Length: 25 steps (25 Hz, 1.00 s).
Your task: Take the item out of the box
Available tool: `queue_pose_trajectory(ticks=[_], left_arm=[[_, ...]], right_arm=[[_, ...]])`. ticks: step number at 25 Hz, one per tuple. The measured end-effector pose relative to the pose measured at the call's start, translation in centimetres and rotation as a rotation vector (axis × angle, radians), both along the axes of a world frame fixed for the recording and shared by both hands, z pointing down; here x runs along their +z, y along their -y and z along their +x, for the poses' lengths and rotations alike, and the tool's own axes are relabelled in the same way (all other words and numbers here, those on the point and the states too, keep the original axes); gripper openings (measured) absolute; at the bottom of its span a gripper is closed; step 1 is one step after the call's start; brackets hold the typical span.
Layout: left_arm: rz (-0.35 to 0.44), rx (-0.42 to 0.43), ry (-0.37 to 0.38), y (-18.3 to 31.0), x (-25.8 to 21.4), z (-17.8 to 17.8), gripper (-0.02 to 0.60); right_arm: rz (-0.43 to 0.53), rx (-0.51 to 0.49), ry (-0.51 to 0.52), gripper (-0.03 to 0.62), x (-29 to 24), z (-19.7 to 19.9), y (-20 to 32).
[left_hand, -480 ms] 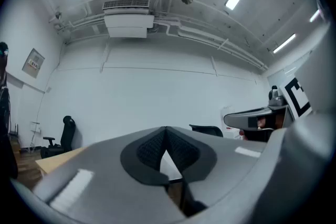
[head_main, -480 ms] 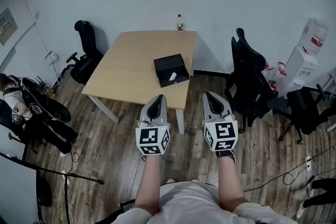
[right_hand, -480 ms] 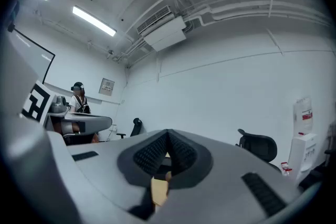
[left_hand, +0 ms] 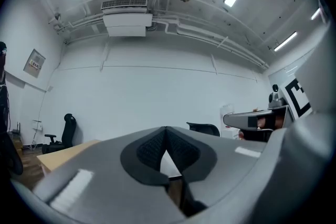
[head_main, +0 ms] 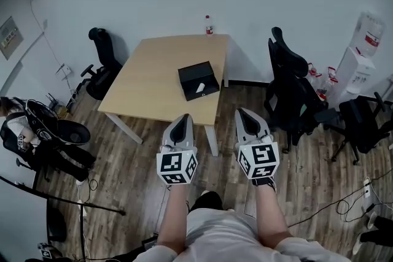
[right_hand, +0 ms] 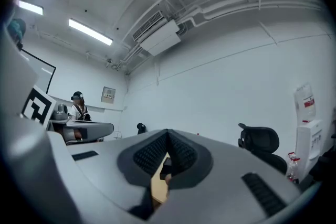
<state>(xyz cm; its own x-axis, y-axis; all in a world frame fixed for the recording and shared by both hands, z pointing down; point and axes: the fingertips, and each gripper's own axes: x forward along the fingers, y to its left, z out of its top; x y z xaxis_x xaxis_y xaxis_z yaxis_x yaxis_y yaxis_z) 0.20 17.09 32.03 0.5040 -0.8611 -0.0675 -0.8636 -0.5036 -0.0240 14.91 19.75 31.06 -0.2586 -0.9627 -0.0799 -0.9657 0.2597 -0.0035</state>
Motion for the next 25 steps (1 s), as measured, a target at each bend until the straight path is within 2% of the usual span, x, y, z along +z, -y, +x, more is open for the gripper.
queue_pose_trajectory(ticks=[11, 17, 25], left_arm=[[-0.03, -0.007, -0.016, 5.2, 1.8, 1.2, 0.006], [-0.046, -0.037, -0.04, 9.7, 2.6, -0.6, 0.006], [-0.063, -0.048, -0.09, 18.5, 2.8, -3.1, 0.006]], right_arm=[[-0.034, -0.058, 0.009, 0.012, 1.5, -0.8, 5.2], [-0.055, -0.091, -0.034, 0.012, 2.4, -3.0, 9.9], [-0.068, -0.124, -0.075, 0.012, 2.2, -5.6, 18.5]])
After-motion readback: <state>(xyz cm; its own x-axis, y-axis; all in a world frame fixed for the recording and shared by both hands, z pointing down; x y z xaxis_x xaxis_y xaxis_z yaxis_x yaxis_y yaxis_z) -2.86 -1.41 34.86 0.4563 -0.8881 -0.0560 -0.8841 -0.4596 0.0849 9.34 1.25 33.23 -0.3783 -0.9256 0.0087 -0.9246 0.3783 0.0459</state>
